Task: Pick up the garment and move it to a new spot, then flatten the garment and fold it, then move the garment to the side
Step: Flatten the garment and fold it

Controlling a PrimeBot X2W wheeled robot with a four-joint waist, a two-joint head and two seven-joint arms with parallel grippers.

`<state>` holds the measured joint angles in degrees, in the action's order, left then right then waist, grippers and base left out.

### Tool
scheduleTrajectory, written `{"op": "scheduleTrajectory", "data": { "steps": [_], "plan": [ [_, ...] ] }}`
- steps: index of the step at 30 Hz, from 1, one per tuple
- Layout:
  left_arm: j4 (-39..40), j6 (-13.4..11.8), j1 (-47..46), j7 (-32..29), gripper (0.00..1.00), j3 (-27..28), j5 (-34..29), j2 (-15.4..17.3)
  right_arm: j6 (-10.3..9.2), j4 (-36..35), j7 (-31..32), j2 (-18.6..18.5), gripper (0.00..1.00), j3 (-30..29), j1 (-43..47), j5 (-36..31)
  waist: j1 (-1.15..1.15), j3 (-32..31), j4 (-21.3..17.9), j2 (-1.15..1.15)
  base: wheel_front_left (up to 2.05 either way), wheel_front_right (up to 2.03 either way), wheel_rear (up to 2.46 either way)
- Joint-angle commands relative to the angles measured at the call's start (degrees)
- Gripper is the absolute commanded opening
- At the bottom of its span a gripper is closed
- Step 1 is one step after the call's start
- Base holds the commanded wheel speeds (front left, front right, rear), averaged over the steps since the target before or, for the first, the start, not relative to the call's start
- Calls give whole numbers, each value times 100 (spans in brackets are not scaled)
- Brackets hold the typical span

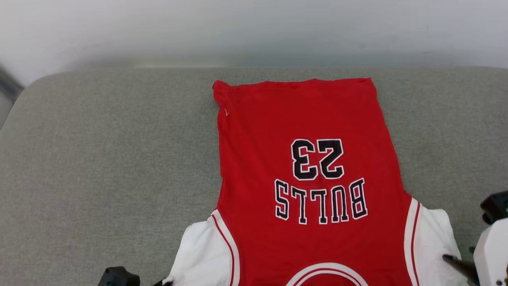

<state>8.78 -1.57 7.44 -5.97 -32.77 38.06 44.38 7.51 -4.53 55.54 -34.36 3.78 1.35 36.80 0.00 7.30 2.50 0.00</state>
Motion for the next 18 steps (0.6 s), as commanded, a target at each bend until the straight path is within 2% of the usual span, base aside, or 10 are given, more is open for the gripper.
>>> {"op": "scheduleTrajectory", "data": {
  "steps": [1, 5, 9, 13, 18],
  "plan": [
    [58, 11, -125, 1, 0, 17, 6, -11, -4, -102, 42, 21, 100, -64, -165, 24, 0, 108, 66, 0, 0, 0, 0],
    [345, 52, -268, -22, 0, -3, -24, -68, -3, -526, 324, 172, 100, -402, -687, 246, 0, 458, 262, 0, 0, 0, 0],
    [747, 182, -438, -122, 0, -130, -100, -85, -3, -740, 682, 223, 100, -629, -1494, 131, 0, 880, 532, 0, 0, 0, 0],
    [1104, 371, -745, -284, 0, -280, -312, -44, -3, -586, 1247, 110, 100, -764, -2424, -18, 0, 1377, 937, 0, 0, 0, 0],
    [1442, 417, -1088, -311, 0, -389, -529, -248, -3, -158, 1947, 19, 100, -938, -3578, -294, 0, 1952, 1450, 0, 0, 0, 0]
  ]
}}
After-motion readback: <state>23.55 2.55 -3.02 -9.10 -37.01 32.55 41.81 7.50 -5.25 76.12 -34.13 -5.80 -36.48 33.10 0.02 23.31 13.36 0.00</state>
